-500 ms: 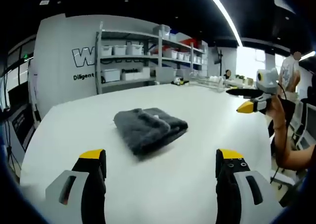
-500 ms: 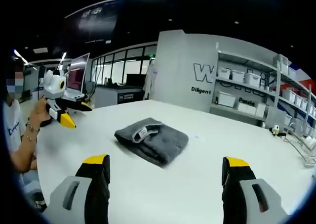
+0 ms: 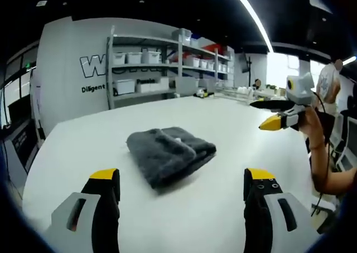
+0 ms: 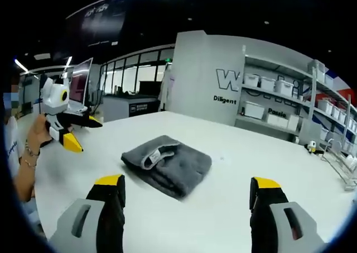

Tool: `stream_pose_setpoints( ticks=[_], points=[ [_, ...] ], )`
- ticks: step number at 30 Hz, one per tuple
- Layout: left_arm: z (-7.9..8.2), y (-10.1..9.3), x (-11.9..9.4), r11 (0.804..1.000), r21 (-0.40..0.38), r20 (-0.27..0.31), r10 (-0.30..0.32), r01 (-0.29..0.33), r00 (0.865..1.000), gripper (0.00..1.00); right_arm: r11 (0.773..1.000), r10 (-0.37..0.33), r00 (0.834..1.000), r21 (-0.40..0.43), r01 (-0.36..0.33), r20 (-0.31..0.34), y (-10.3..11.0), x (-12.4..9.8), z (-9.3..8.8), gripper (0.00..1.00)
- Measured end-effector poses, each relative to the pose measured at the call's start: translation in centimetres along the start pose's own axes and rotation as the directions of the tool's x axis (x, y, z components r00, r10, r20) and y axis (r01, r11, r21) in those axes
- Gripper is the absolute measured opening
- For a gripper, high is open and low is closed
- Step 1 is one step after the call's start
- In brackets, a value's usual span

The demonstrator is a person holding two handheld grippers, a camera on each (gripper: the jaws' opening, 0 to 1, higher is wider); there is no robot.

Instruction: Open the folded towel by lifting each exposed corner and separating the folded layers until the towel lies flat within the target outline without major curled edges

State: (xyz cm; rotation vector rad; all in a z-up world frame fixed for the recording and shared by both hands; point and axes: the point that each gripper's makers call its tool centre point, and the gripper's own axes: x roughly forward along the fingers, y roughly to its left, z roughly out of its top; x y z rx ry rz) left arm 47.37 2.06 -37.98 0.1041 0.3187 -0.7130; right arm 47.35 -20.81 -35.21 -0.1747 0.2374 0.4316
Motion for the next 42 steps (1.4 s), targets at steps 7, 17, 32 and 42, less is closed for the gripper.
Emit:
stream_pose_setpoints(
  ticks=[7, 17, 32, 42],
  points=[
    [-0.9, 0.5, 1.1, 1.000, 0.021, 0.027, -0.014, 0.013, 1.000, 0.91, 1.000, 0.024, 0.999, -0.007, -0.024, 0.023, 1.1, 1.8, 0.3, 0.90],
    [-0.9, 1.1, 2.0, 0.999, 0.033, 0.041, 0.008, -0.009, 0.999, 0.89, 0.998, 0.057, 0.998, -0.033, -0.056, 0.037, 2.9, 5.0, 0.0, 0.87],
    [-1.1, -0.3, 6.7, 0.996, 0.088, 0.028, 0.013, -0.016, 1.000, 0.79, 0.998, 0.056, 0.998, -0.021, -0.055, 0.030, 2.2, 5.2, -0.9, 0.88],
    [-0.6, -0.8, 9.7, 0.978, 0.200, 0.013, 0.057, -0.059, 0.998, 0.66, 0.998, 0.064, 0.997, -0.004, -0.064, 0.044, 2.1, 4.4, -1.0, 0.88]
  ],
)
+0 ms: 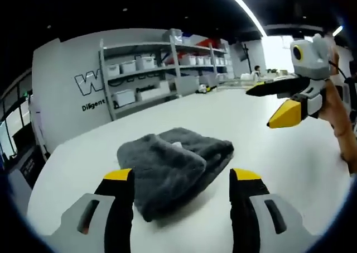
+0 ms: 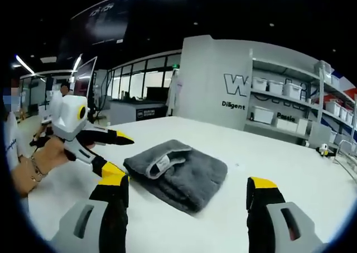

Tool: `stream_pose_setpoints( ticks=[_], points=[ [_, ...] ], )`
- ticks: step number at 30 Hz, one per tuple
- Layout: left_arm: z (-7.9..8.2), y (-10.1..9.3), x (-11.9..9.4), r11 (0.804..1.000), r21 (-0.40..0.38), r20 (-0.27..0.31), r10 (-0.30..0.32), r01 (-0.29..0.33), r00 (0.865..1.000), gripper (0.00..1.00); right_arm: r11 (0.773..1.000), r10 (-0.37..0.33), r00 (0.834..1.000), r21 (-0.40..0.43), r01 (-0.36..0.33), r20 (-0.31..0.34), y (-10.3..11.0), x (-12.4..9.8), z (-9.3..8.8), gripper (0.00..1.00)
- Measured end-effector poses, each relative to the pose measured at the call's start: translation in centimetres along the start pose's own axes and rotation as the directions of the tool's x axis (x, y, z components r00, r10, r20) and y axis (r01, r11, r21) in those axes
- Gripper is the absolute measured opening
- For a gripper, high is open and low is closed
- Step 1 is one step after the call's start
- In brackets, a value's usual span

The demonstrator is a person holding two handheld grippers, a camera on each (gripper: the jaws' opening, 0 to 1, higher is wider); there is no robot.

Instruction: Open the folded towel by lifting each exposed corner and separating the folded layers until the towel lies flat within the target outline without major curled edges

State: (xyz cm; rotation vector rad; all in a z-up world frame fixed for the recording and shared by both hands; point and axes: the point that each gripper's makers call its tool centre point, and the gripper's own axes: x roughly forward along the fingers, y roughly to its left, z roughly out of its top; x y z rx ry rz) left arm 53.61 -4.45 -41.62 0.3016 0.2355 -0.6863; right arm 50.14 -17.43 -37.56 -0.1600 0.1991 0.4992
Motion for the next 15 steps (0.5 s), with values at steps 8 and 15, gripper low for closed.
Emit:
stream_pose_setpoints(
  ticks=[8, 15],
  points=[
    [-1.1, -0.5, 1.2, 0.998, 0.057, -0.052, 0.020, -0.017, 0.998, 0.55, 1.000, 0.019, 1.000, 0.007, -0.019, 0.005, 0.6, -0.5, 0.0, 0.89],
    [-2.1, -0.5, 1.9, 0.997, 0.076, -0.067, 0.034, -0.028, 0.997, 0.38, 0.999, 0.018, 1.000, 0.026, -0.018, 0.005, 0.5, -0.6, -0.5, 0.88]
  ],
)
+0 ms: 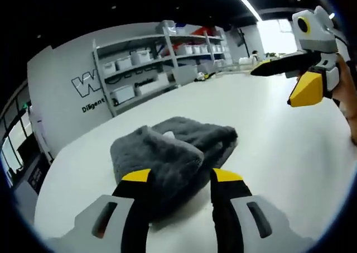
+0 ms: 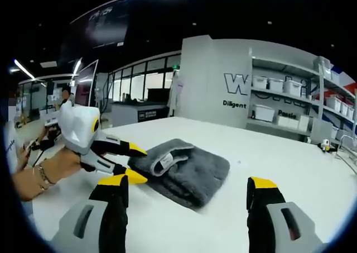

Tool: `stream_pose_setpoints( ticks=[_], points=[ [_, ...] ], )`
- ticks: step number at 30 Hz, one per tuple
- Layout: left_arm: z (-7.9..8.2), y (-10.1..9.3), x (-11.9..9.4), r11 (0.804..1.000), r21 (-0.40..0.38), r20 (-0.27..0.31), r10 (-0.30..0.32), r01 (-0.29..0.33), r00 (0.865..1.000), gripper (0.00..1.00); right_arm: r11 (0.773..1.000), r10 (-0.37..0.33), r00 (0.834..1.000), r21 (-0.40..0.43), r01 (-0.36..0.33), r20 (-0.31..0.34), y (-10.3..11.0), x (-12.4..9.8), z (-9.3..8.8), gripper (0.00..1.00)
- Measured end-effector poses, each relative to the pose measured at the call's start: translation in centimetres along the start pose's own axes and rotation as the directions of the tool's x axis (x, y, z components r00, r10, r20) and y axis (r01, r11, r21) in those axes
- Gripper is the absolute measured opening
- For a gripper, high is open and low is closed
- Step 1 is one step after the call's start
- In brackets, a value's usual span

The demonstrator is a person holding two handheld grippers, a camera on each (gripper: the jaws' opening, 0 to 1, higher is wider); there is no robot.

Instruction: Open the folded towel by lifting each exposed corner and separating the folded layers until the towel lies flat within the target outline without major curled edges

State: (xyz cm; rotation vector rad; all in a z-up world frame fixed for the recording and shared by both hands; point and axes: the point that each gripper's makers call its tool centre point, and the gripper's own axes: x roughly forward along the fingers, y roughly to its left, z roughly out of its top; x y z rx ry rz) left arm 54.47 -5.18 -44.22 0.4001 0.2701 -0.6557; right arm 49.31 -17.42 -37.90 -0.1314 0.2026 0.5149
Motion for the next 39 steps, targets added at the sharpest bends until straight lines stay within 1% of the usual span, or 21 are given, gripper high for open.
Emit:
stream_pose_setpoints(
  ticks=[3, 4, 6, 9, 10, 13, 15, 16, 19, 20, 22, 25, 26, 29, 31, 33, 34, 35, 37, 38, 39],
  points=[
    [-0.2, 0.3, 0.2, 1.000, -0.003, 0.005, 0.005, -0.005, 1.000, 0.31, 1.000, 0.005, 1.000, 0.002, -0.005, -0.015, 0.0, 0.4, -0.5, 0.88],
    [-0.2, 0.5, 0.2, 1.000, -0.005, 0.010, 0.009, -0.009, 1.000, 0.26, 1.000, 0.005, 1.000, 0.002, -0.005, -0.016, 0.0, 0.4, -0.6, 0.88],
    [-0.2, 1.0, 0.1, 0.999, -0.033, 0.034, 0.020, -0.019, 0.999, 0.20, 1.000, 0.003, 1.000, 0.009, -0.003, -0.028, -0.2, 0.6, -1.0, 0.88],
    [0.3, 1.4, -0.2, 0.995, -0.101, 0.091, 0.016, -0.006, 0.996, 0.10, 1.000, 0.005, 0.999, 0.011, -0.005, -0.039, -0.1, 0.6, -1.4, 0.88],
    [0.5, 1.6, -0.3, 0.995, -0.103, 0.105, 0.015, -0.004, 0.994, 0.07, 1.000, 0.007, 0.999, 0.013, -0.006, -0.040, 0.0, 0.6, -1.5, 0.88],
    [0.6, 1.8, -0.8, 0.995, -0.099, 0.120, 0.036, -0.024, 0.992, 0.06, 1.000, 0.011, 0.999, 0.014, -0.011, -0.045, 0.0, 0.8, -1.5, 0.88],
    [0.9, 2.0, -1.0, 0.994, -0.111, 0.135, 0.038, -0.023, 0.990, 0.05, 1.000, 0.012, 0.999, 0.015, -0.011, -0.048, 0.1, 0.7, -1.8, 0.88],
    [1.1, 2.1, -1.1, 0.990, -0.136, 0.152, 0.039, -0.018, 0.988, 0.05, 1.000, 0.012, 0.999, 0.016, -0.011, -0.049, 0.1, 0.7, -1.8, 0.88],
    [1.4, 2.6, -1.5, 0.984, -0.179, 0.179, 0.048, -0.016, 0.983, 0.05, 1.000, 0.011, 0.999, 0.016, -0.010, -0.050, 0.3, 0.5, -2.1, 0.88],
    [1.4, 2.9, -1.8, 0.979, -0.203, 0.191, 0.052, -0.012, 0.980, 0.05, 1.000, 0.012, 0.999, 0.018, -0.011, -0.050, 0.4, 0.5, -2.2, 0.88],
    [1.3, 3.7, -2.1, 0.962, -0.274, 0.214, 0.073, -0.012, 0.974, 0.04, 1.000, 0.012, 0.999, 0.021, -0.011, -0.052, 0.3, 0.7, -2.2, 0.88],
    [1.1, 5.2, -2.8, 0.928, -0.373, 0.247, 0.116, -0.016, 0.962, 0.04, 1.000, 0.016, 0.998, 0.018, -0.015, -0.062, 0.5, 0.5, -2.5, 0.88],
    [0.9, 5.8, -3.0, 0.920, -0.390, 0.247, 0.137, -0.031, 0.959, 0.04, 1.000, 0.017, 0.998, 0.019, -0.016, -0.058, 0.6, 0.5, -2.5, 0.88],
    [0.3, 7.3, -3.8, 0.909, -0.410, 0.243, 0.188, -0.074, 0.952, 0.04, 1.000, 0.019, 0.998, 0.020, -0.018, -0.053, 0.7, 0.4, -2.4, 0.88],
    [0.0, 8.1, -4.3, 0.890, -0.447, 0.247, 0.220, -0.091, 0.944, 0.04, 1.000, 0.018, 0.998, 0.019, -0.017, -0.054, 0.7, 0.3, -2.5, 0.88],
    [-0.6, 8.8, -4.7, 0.870, -0.481, 0.238, 0.246, -0.106, 0.940, 0.04, 1.000, 0.017, 0.998, 0.020, -0.016, -0.056, 0.8, 0.3, -2.6, 0.88],
    [-0.8, 9.2, -4.8, 0.861, -0.494, 0.230, 0.266, -0.123, 0.936, 0.04, 1.000, 0.017, 0.998, 0.020, -0.016, -0.058, 0.8, 0.3, -2.7, 0.88],
    [-1.4, 9.9, -5.1, 0.846, -0.509, 0.216, 0.300, -0.155, 0.929, 0.04, 1.000, 0.017, 0.998, 0.021, -0.016, -0.059, 0.8, 0.3, -2.7, 0.88],
    [-2.2, 10.4, -5.3, 0.831, -0.526, 0.193, 0.323, -0.180, 0.927, 0.04, 1.000, 0.018, 0.998, 0.022, -0.017, -0.061, 0.8, 0.3, -2.8, 0.88],
    [-2.4, 10.6, -5.6, 0.817, -0.546, 0.192, 0.338, -0.186, 0.921, 0.04, 1.000, 0.019, 0.998, 0.022, -0.017, -0.062, 0.9, 0.3, -2.9, 0.88],
    [-2.9, 11.0, -6.0, 0.794, -0.574, 0.181, 0.362, -0.200, 0.915, 0.04, 1.000, 0.019, 0.998, 0.022, -0.017, -0.065, 0.9, 0.3, -3.0, 0.88]
  ],
)
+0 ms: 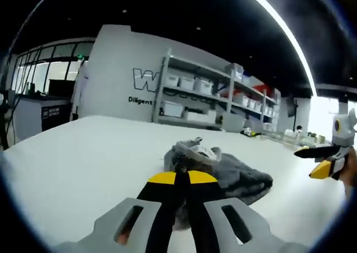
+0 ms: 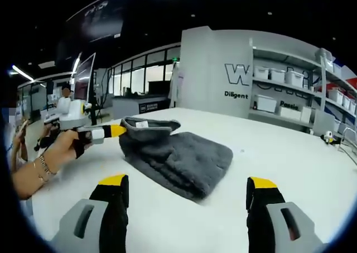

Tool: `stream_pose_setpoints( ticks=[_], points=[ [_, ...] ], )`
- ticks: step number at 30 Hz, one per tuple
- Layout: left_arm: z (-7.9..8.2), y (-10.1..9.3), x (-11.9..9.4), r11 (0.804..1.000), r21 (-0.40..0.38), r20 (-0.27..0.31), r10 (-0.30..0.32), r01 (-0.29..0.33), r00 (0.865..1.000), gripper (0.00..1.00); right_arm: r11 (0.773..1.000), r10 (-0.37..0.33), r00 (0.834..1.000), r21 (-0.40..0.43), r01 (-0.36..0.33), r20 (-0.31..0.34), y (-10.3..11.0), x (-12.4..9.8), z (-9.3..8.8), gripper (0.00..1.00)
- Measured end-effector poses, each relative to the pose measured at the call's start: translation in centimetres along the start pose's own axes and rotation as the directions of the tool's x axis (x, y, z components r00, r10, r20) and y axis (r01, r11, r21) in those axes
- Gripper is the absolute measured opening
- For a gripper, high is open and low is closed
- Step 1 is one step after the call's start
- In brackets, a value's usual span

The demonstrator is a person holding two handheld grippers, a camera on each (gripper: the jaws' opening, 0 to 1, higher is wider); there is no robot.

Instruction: Open the folded towel by lifting each exposed corner and separating the folded layers until the towel lies flat within the target outline without major curled edges

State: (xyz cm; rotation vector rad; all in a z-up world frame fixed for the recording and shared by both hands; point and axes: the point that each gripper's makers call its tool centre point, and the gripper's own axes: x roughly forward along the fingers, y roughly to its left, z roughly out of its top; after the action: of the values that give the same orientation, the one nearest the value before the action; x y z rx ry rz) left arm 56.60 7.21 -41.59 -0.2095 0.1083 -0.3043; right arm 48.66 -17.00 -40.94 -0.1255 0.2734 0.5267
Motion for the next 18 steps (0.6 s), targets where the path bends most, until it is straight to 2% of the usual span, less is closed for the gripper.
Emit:
stream_pose_setpoints(
  ticks=[3, 7, 13, 18],
  points=[
    [0.1, 1.4, -0.6, 0.998, -0.017, 0.014, 0.054, -0.054, 0.998, 0.04, 1.000, 0.000, 1.000, -0.002, 0.000, -0.006, 0.0, 0.1, -0.2, 0.88],
    [-0.3, 2.4, -1.0, 0.994, -0.059, 0.013, 0.090, -0.089, 0.996, 0.04, 1.000, 0.001, 1.000, -0.002, -0.001, -0.015, 0.0, 0.3, -0.4, 0.88],
    [-1.8, 3.7, -1.5, 0.979, -0.145, -0.025, 0.142, -0.144, 0.990, 0.05, 1.000, 0.001, 1.000, -0.003, -0.001, -0.022, 0.0, 0.4, -0.5, 0.88],
    [-2.4, 4.5, -2.1, 0.970, -0.151, -0.045, 0.188, -0.193, 0.981, 0.06, 1.000, 0.002, 1.000, -0.006, -0.002, -0.026, 0.1, 0.4, -0.6, 0.88]
  ],
)
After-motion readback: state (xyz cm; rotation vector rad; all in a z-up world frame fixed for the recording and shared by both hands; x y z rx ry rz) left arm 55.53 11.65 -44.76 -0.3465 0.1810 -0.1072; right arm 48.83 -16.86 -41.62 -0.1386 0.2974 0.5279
